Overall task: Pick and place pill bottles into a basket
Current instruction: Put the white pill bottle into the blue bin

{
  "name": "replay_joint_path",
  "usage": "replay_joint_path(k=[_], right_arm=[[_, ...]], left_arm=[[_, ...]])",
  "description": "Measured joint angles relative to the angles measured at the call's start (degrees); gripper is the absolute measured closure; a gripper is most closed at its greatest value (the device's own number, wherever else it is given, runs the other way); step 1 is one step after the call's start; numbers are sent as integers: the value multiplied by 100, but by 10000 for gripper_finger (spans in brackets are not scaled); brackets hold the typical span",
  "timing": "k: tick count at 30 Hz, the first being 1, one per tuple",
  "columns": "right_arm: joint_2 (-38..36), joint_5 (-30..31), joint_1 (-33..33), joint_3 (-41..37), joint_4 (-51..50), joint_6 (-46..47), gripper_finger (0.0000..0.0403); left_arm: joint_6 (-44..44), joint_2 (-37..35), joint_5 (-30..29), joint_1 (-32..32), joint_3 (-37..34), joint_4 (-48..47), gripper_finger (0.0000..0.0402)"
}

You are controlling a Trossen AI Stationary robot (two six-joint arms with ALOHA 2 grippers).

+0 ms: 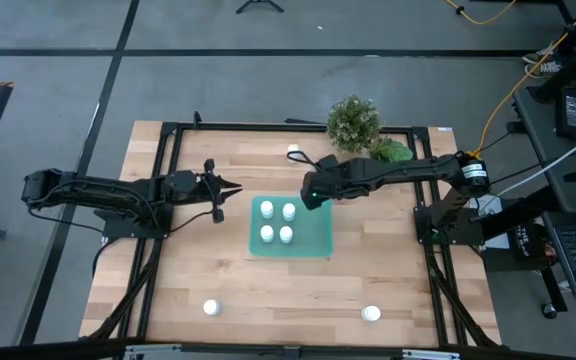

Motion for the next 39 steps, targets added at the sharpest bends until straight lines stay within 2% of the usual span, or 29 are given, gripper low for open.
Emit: replay_joint_path(k=[7, 13, 19, 26, 39], right_arm=[[0, 40, -7, -4, -119, 282, 101], [7, 45, -7, -61, 77, 595, 100], [33, -61, -7, -626, 829, 850, 100], [37, -110, -9, -1110, 1172, 1127, 100], [183, -108, -66, -1514, 1796, 1293, 100]], left_arm=[[-25, 1, 0, 0, 0, 0, 357], [-28, 0, 0, 0, 0, 0, 357], [-43, 1, 0, 0, 0, 0, 357], [-32, 1, 0, 0, 0, 2, 357], [-25, 1, -2, 0, 0, 2, 357]])
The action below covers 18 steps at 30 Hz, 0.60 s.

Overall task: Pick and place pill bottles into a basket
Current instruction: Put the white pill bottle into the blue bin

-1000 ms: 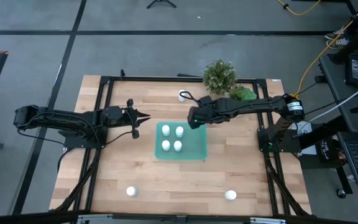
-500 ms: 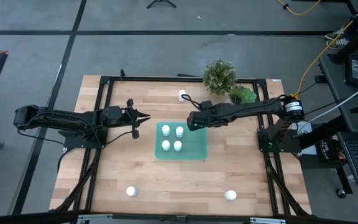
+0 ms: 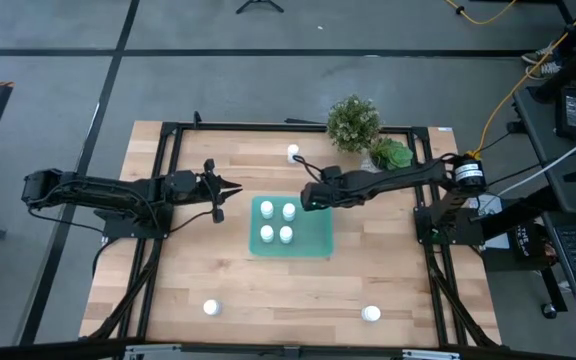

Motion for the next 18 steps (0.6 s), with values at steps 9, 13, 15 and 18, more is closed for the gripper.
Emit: replay_joint_path(k=[9, 13, 15, 18], right_arm=[[182, 142, -150, 1, 101, -8, 100], [182, 134, -159, 1, 104, -17, 100], [182, 132, -159, 1, 112, -40, 100], [182, 122, -159, 1, 119, -70, 100]], left_arm=[[0, -1, 0, 0, 0, 0, 357], [0, -1, 0, 0, 0, 0, 357], [1, 0, 0, 0, 0, 0, 357], [2, 0, 0, 0, 0, 0, 357]])
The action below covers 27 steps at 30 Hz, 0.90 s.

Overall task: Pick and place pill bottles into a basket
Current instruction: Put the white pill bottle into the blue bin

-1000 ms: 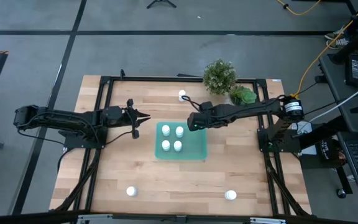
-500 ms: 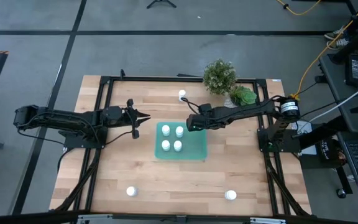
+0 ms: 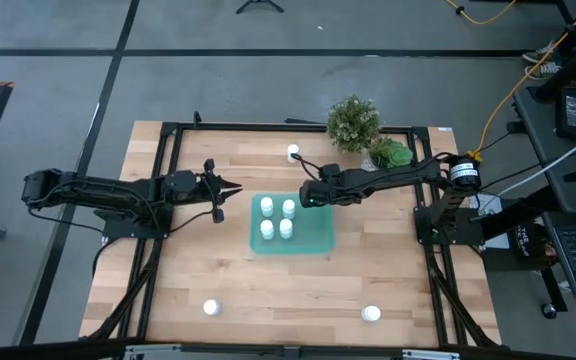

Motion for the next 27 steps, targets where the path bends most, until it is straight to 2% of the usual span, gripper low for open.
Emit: replay_joint_path(k=[27], right_arm=[[-159, -604, 75, -6, 48, -94, 100]], left_arm=[[0, 0, -1, 0, 0, 0, 357]])
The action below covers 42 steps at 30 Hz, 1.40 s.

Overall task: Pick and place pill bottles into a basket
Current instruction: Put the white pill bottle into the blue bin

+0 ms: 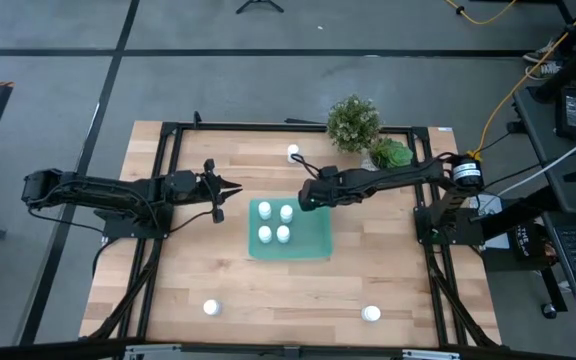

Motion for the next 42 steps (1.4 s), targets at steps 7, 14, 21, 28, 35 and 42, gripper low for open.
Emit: replay_joint_path(k=[7, 14, 21, 28, 35, 42], right_arm=[[-105, 133, 43, -7, -66, 59, 100], [-66, 420, -43, -5, 54, 49, 100], [-66, 441, -163, -5, 41, 36, 100], [-66, 440, -233, -3, 36, 34, 100], [-66, 435, -335, 1, -94, 24, 100], [53, 398, -344, 10, -42, 8, 100]], left_arm=[[0, -2, -1, -1, 0, 2, 357], [0, 0, -1, 0, 0, 2, 357], [0, 0, -1, -2, 0, 0, 357], [0, -1, -1, -1, -1, 0, 357], [0, -2, -1, -1, 0, 0, 357], [0, 0, -1, -1, 0, 0, 357]])
